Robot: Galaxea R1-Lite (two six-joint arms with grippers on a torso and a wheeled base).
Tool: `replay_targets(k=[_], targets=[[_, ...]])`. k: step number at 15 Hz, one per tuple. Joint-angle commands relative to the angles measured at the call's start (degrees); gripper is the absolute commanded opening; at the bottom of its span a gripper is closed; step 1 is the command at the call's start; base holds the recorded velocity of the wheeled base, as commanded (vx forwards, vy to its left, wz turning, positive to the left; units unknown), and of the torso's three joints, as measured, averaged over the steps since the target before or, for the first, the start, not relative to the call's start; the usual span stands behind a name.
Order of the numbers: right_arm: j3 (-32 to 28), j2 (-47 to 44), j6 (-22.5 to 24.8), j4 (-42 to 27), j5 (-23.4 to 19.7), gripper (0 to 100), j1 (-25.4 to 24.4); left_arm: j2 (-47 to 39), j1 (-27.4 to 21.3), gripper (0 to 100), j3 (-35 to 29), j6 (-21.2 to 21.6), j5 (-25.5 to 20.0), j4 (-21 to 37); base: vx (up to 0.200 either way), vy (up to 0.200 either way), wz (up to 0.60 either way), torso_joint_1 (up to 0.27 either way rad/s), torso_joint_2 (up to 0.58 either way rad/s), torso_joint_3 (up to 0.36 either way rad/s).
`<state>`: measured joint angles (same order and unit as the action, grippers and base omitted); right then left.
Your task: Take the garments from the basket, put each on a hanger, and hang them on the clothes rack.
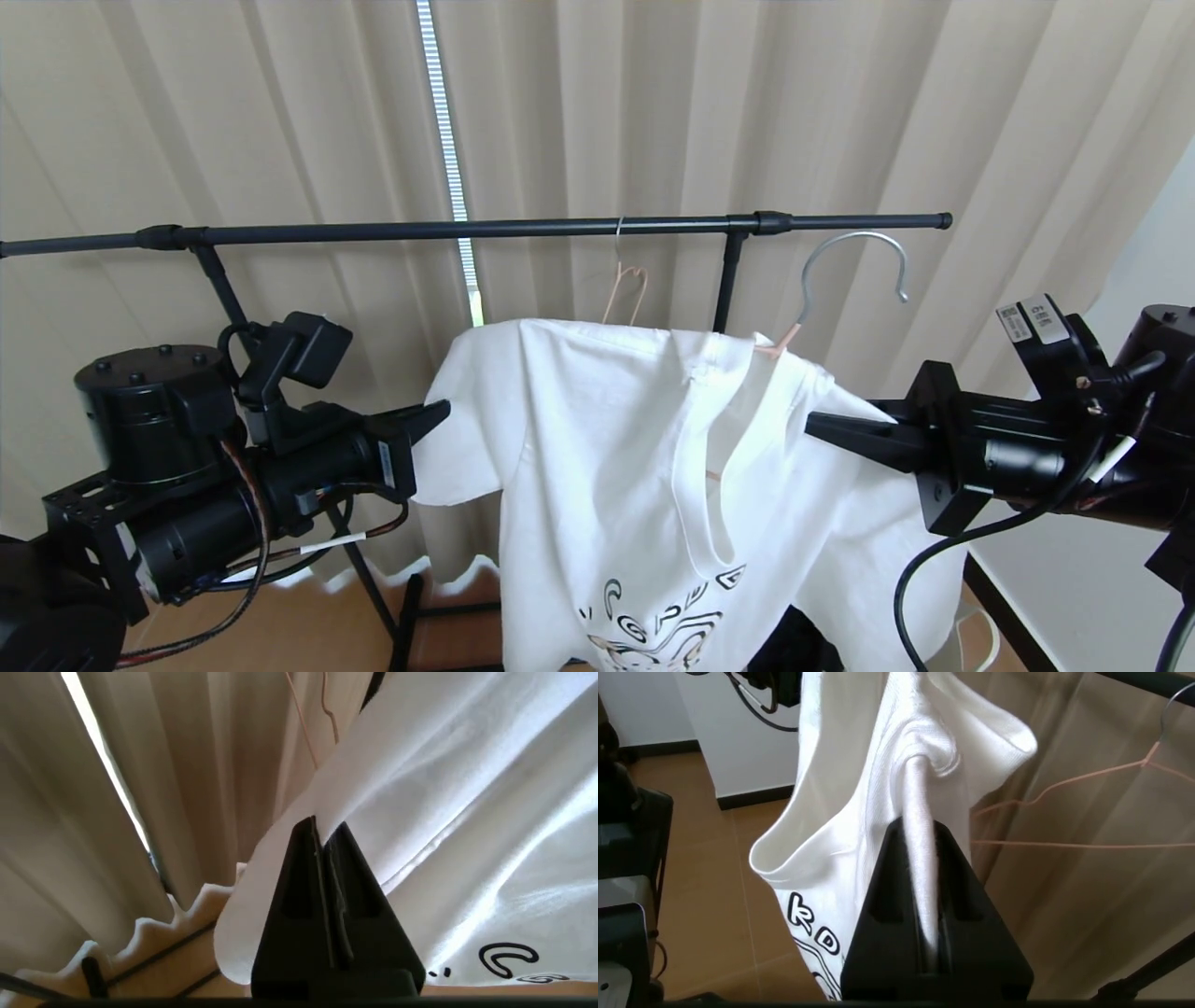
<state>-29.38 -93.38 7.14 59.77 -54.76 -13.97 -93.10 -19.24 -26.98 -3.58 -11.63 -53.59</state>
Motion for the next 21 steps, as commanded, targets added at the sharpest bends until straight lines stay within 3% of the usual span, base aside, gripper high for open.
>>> replay_targets(k=[1,8,21], targets=[[-0.4,-0.7,0.0,0.1,0.0,0,0.9,-0.2,0.0,0,-0.2,-0.1,0.5,0.0,0.0,0.0,0.0,0.0,0.0,0.0],[-1.5,-1.9,0.0,0.1,-0.1,0,3.0,-1.6,0.2,0,-0.5,-1.8,6.5,0.0,0.0,0.0,0.0,0.0,0.0,0.0],[-2.0,-1.5,0.0,0.1,-1.3,0,5.2,-1.6,2.6,0,1.2,-2.5,6.5,-0.1,0.0,0.0,0.0,0.0,0.0,0.0]])
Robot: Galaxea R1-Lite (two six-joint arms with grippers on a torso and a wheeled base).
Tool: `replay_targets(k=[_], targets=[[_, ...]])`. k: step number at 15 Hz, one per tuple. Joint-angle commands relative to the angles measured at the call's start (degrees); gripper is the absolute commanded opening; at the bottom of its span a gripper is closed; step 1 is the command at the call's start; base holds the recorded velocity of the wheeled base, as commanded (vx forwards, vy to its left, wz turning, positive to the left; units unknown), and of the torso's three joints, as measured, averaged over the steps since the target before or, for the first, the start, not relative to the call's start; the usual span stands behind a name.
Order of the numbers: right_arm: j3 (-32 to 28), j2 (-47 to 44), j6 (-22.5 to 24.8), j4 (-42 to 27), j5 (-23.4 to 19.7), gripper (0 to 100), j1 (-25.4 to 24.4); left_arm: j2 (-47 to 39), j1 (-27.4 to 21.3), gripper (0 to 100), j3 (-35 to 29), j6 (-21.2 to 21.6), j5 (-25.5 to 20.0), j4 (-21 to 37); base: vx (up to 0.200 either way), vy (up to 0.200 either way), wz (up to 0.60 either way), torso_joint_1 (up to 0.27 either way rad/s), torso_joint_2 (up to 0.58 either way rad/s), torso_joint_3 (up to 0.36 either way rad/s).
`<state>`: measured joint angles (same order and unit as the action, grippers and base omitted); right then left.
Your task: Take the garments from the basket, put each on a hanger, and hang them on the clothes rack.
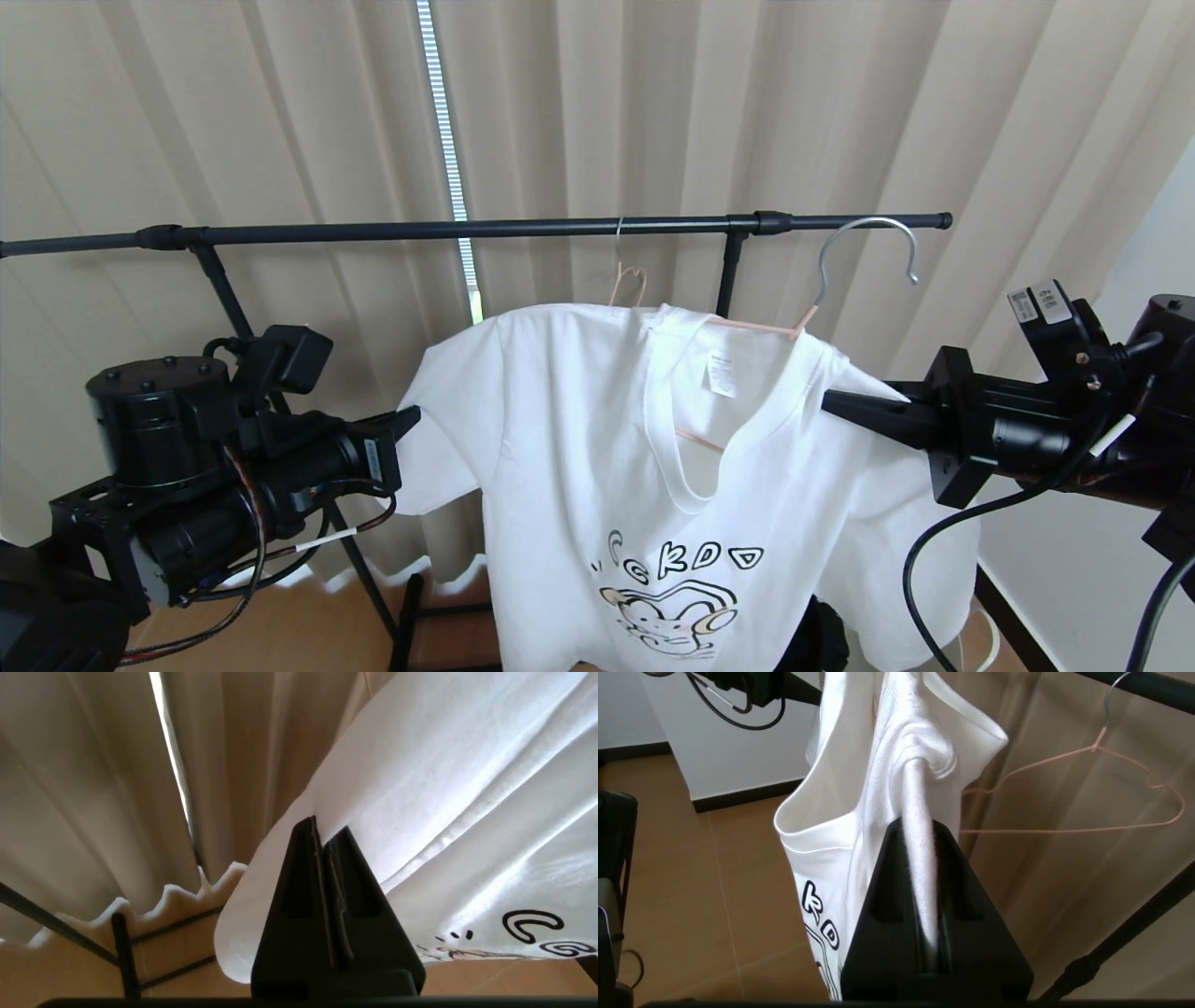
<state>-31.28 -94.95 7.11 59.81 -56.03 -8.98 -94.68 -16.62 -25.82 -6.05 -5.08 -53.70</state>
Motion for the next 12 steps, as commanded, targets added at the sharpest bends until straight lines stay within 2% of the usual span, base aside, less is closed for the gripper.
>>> replay_targets(k=[1,12], targets=[[-0.1,0.0,0.0,0.0,0.0,0,0.4,0.0,0.0,0,0.1,0.0,0.0,0.0,0.0,0.0,0.0,0.0,0.0,0.0],[-0.7,-0.2,0.0,0.0,-0.1,0,1.6,-0.8,-0.2,0,-0.4,0.1,-0.2,-0.2,0.0,0.0,0.0,0.0,0.0,0.0]])
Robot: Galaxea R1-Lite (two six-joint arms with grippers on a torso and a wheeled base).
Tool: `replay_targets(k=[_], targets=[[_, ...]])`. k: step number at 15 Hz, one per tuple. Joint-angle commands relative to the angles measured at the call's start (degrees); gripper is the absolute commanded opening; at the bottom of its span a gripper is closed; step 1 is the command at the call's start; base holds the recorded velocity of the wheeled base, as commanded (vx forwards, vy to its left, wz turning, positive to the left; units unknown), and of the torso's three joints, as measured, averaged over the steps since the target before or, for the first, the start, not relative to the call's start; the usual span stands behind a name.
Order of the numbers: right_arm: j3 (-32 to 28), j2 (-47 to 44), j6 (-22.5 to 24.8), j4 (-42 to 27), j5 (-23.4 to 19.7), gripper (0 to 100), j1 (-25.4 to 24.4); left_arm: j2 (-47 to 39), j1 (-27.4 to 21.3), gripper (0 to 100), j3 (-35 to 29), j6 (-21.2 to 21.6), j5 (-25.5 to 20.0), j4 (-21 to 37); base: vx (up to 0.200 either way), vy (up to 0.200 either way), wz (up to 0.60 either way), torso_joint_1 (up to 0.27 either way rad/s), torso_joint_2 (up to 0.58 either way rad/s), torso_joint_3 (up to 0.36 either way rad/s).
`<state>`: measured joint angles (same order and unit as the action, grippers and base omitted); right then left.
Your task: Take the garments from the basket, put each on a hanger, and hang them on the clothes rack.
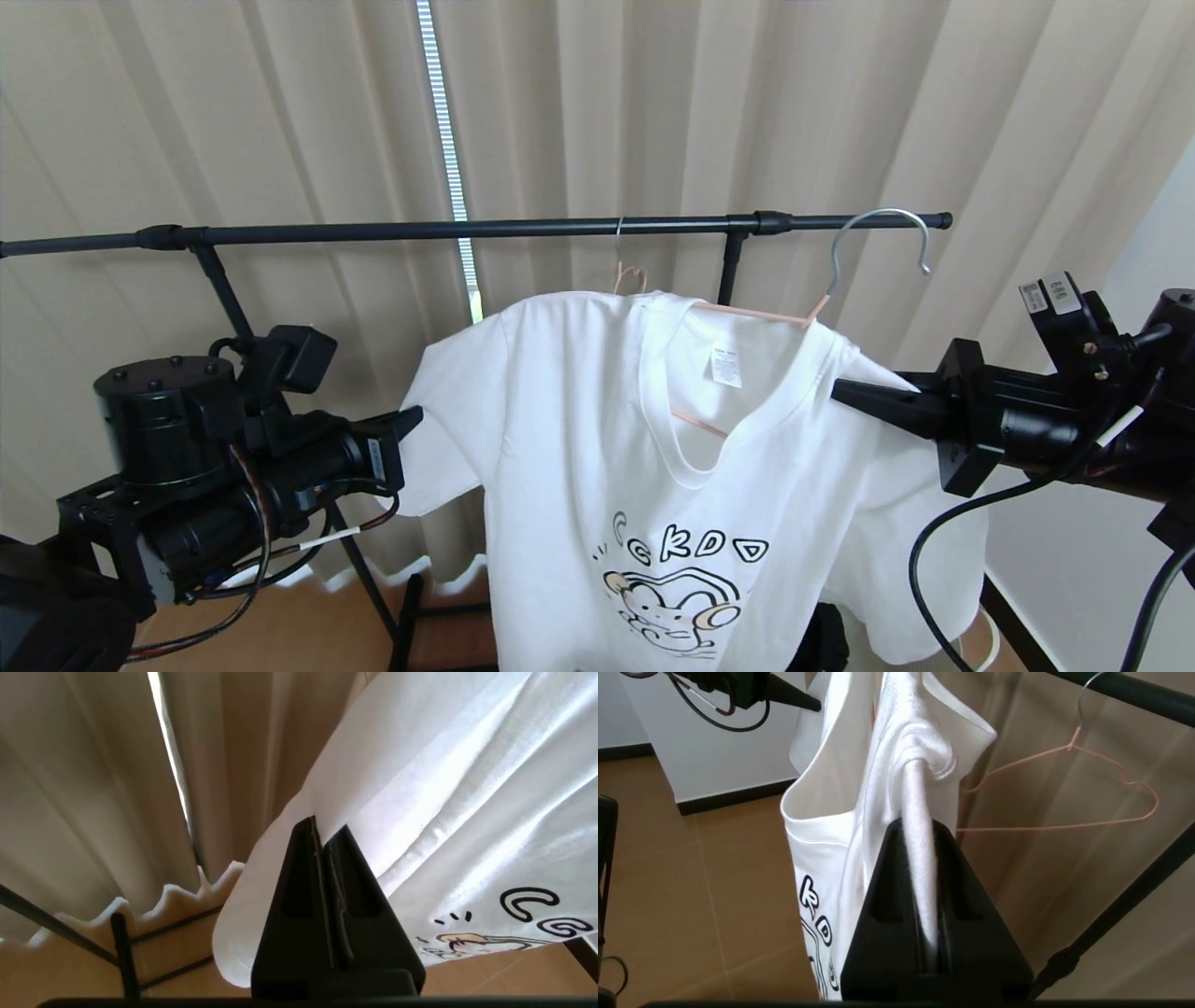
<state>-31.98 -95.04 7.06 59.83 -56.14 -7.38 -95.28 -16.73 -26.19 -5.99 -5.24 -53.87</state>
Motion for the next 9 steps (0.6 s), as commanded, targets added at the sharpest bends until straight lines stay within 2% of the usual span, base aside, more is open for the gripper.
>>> replay_targets(k=[1,4,5,9], targets=[[0.0,-0.2,0.0,0.0,0.0,0,0.0,-0.2,-0.1,0,-0.2,0.0,0.0,-0.1,0.0,0.0,0.0,0.0,0.0,0.0],[0.0,-0.2,0.0,0.0,0.0,0,0.0,-0.1,-0.1,0,-0.4,0.0,-0.3,-0.2,0.0,0.0,0.0,0.0,0.0,0.0],[0.0,-0.1,0.0,-0.1,0.0,0,-0.1,0.1,-0.1,100,0.3,0.1,-0.4,-0.2,0.0,0.0,0.0,0.0,0.0,0.0],[0.2,-0.1,0.0,-0.1,-1.2,0,-0.1,0.2,-0.3,100,0.8,-0.1,-0.6,-3.5,0.0,0.0,0.0,0.0,0.0,0.0]])
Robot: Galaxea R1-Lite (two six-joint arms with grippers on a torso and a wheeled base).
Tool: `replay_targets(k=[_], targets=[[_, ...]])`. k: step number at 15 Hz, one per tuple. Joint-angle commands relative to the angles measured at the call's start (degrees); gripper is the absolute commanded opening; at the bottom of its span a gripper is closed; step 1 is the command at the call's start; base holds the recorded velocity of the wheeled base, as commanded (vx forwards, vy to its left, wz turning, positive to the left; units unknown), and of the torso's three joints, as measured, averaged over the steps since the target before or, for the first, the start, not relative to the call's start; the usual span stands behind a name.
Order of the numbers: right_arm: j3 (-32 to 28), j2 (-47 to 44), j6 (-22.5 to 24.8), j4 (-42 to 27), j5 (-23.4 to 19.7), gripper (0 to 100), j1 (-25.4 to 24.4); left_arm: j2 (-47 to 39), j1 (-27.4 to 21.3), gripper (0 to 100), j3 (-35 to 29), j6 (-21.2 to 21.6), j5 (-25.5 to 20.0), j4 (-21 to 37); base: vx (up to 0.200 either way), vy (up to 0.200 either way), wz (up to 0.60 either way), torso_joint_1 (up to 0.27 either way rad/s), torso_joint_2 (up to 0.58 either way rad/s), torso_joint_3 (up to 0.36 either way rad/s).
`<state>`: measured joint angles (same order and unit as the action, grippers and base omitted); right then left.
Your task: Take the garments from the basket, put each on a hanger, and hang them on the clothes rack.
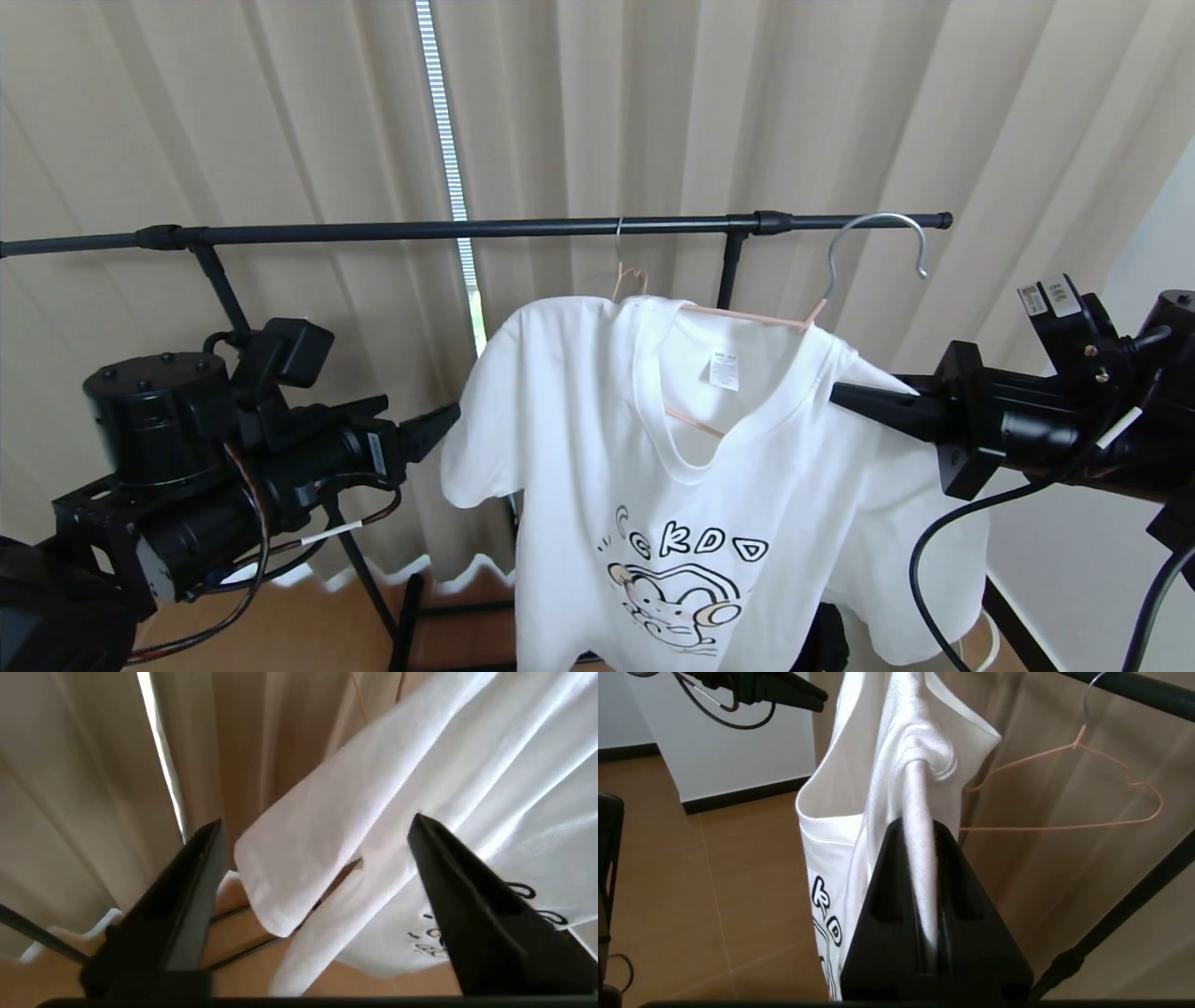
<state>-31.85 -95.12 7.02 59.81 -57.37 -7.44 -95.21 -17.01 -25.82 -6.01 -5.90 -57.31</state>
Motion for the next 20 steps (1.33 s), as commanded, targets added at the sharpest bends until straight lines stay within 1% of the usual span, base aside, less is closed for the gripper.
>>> replay_targets(k=[1,2,3,5,6,7,8,10,11,12,15,17,18,19,20], targets=[[0.1,0.0,0.1,0.0,-0.6,0,0.0,0.3,-0.1,100,0.5,0.0,-0.1,-0.4,0.0,0.0,0.0,0.0,0.0,0.0],[0.3,-0.2,0.1,0.0,-0.7,0,-0.1,1.6,-0.7,100,0.9,-0.1,-0.5,-1.4,0.0,0.0,0.0,0.0,0.0,0.0],[0.4,-0.2,0.1,0.0,-0.8,0,-0.2,2.7,-1.0,100,0.9,-0.1,-1.6,-1.4,0.0,0.0,0.0,0.0,0.0,0.0],[0.5,-0.2,0.1,0.0,-0.9,0,-0.4,4.7,-1.5,100,0.2,-0.2,-1.9,-1.1,0.0,0.0,0.0,0.0,0.0,0.0],[0.6,-0.2,0.1,0.0,-0.9,0,-0.5,5.7,-2.0,100,-0.9,-0.2,-1.8,-0.3,0.0,0.0,0.0,0.0,0.0,0.0],[0.9,-0.2,0.1,0.0,-1.9,0,-0.5,7.0,-2.7,100,-2.7,-0.2,-1.8,2.6,0.0,0.0,0.0,0.0,0.0,0.0],[1.4,-0.3,0.2,0.0,-2.9,0,-0.8,8.8,-3.1,100,-6.1,-0.2,-1.8,8.6,0.0,0.0,0.0,0.0,0.0,0.0],[1.9,-1.5,0.4,0.0,-3.1,0,-2.6,13.5,-5.3,100,-15.2,-0.2,-2.0,24.8,0.0,0.0,0.0,0.0,0.0,0.0],[2.1,-1.6,0.4,0.0,-3.2,0,-2.8,14.3,-5.8,100,-18.5,-0.1,-2.4,30.0,0.0,0.0,0.0,0.0,0.0,0.0],[2.4,-2.1,0.4,0.0,-3.2,0,-4.0,15.2,-6.6,100,-23.1,-0.1,-3.9,36.4,0.0,0.0,0.0,0.0,0.0,0.0],[3.2,-2.3,2.1,0.0,-3.3,0,-5.5,15.9,-10.1,100,-30.3,0.1,-7.2,45.9,0.0,0.0,0.0,0.0,0.0,0.0],[3.7,-2.3,2.2,0.0,-3.3,0,-6.3,15.7,-12.3,100,-33.3,1.4,-9.0,51.2,0.0,0.0,0.0,0.0,0.0,0.0],[3.9,-2.3,2.4,0.0,-3.3,0,-6.8,15.4,-12.7,100,-35.2,6.1,-9.7,55.2,0.0,0.0,0.0,0.0,0.0,0.0],[4.0,-2.3,2.4,0.0,-3.3,0,-6.9,15.0,-12.9,100,-35.9,8.5,-10.3,56.8,0.0,0.0,0.0,0.0,0.0,0.0],[4.2,-2.3,2.4,0.0,-3.3,0,-7.1,14.7,-13.1,100,-36.7,13.0,-14.6,60.1,0.0,0.0,0.0,0.0,0.0,0.0]])
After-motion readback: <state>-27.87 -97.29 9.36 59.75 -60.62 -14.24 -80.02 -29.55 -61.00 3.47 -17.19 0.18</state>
